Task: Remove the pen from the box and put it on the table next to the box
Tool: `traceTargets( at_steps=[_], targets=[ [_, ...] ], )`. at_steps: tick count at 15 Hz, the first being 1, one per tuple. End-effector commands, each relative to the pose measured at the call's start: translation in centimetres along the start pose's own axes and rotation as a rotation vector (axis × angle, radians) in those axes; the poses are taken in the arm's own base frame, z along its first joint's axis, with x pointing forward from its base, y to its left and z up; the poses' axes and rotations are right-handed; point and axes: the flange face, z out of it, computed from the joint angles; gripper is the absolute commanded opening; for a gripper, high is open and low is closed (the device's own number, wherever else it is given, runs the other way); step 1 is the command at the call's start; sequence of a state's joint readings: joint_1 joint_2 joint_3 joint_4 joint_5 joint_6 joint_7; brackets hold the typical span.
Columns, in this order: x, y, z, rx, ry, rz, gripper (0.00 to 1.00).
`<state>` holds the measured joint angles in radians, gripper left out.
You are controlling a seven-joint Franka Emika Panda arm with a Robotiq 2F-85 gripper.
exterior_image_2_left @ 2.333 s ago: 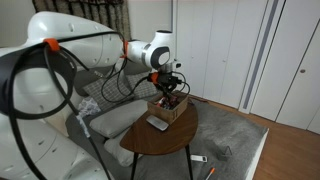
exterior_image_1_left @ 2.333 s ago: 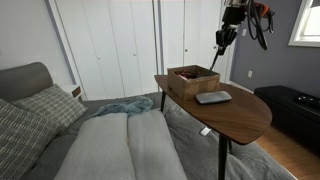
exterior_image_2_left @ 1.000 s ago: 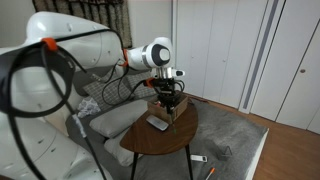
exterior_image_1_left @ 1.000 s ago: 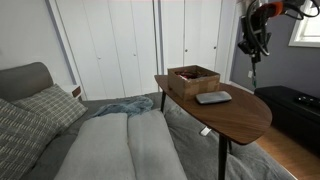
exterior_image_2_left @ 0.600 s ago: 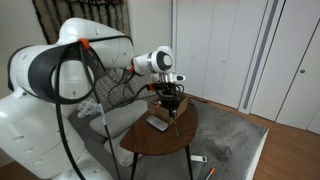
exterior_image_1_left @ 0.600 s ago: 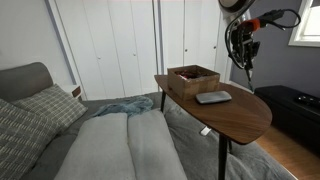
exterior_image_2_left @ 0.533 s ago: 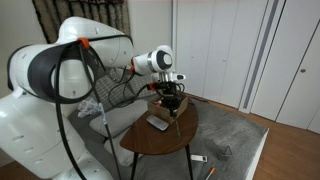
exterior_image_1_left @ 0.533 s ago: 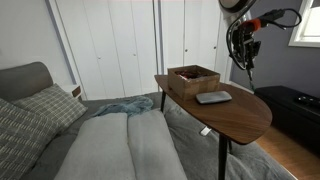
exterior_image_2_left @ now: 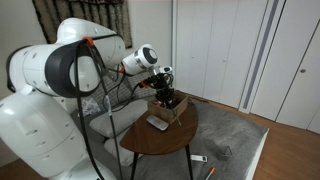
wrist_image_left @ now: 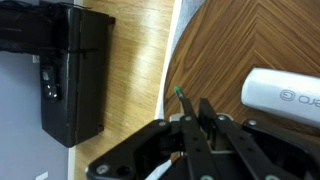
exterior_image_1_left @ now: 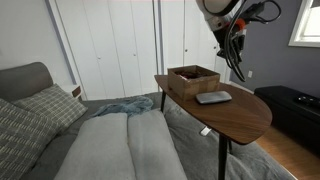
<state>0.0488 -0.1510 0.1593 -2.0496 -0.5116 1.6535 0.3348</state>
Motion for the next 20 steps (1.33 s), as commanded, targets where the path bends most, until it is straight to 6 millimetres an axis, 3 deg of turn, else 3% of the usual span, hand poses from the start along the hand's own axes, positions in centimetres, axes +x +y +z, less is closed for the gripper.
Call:
traceTargets(
  at_steps=[1,3,4,5,6,12,13,15,17,20],
  targets=[
    [1.4,-4.0,-0.9,0.021,0.039,-0.048,0.03],
    [1.6,-4.9,0.2,0.102,0.048,-0.080,0.03],
    [1.0,-4.4,-0.5,0.041,0.042,-0.066,0.12],
    [1.4,-4.9,-0.1,0.059,0.043,-0.071,0.12],
    [1.6,-5.1,0.2,0.068,0.041,-0.073,0.03],
    [-0.6,-8.5,-3.5,0.089,0.291,-0.153,0.03],
    [-1.0,-9.1,-3.9,0.096,0.307,-0.164,0.37],
    [-1.8,-9.6,-4.2,0.092,0.325,-0.183,0.45],
    [-2.7,-9.8,-4.3,0.086,0.336,-0.199,0.59],
    [-4.1,-8.5,-4.0,0.105,0.352,-0.155,0.79]
  ],
)
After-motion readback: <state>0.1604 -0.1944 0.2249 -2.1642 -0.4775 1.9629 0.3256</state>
